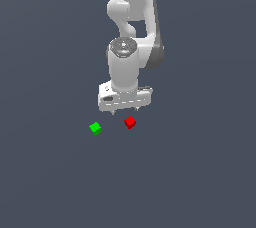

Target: Stack the red cube on top of the green cube.

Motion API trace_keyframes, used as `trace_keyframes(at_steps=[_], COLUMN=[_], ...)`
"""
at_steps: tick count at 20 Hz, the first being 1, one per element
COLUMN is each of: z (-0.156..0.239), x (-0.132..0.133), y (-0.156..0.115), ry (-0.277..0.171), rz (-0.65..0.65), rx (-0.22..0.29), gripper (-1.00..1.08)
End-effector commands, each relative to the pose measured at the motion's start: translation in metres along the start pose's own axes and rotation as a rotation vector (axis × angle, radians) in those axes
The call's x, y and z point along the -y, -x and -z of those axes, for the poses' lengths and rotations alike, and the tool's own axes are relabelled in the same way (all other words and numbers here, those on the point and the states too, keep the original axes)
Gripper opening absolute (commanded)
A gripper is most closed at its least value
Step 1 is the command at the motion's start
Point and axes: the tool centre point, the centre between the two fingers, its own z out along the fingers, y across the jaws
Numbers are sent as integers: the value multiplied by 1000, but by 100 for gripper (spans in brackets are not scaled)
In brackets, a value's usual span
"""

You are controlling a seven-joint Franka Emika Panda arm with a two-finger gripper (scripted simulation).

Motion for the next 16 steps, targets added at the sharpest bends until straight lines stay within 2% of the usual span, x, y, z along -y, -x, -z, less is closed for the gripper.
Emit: trace_keyframes(at_steps=[1, 9, 16], z=[-11, -50, -73], x=[4, 16, 23], y=[1, 5, 9], ry=[-1, -5, -6], rz=[66, 302, 438], rx=[0, 1, 2], gripper=[100, 100, 100])
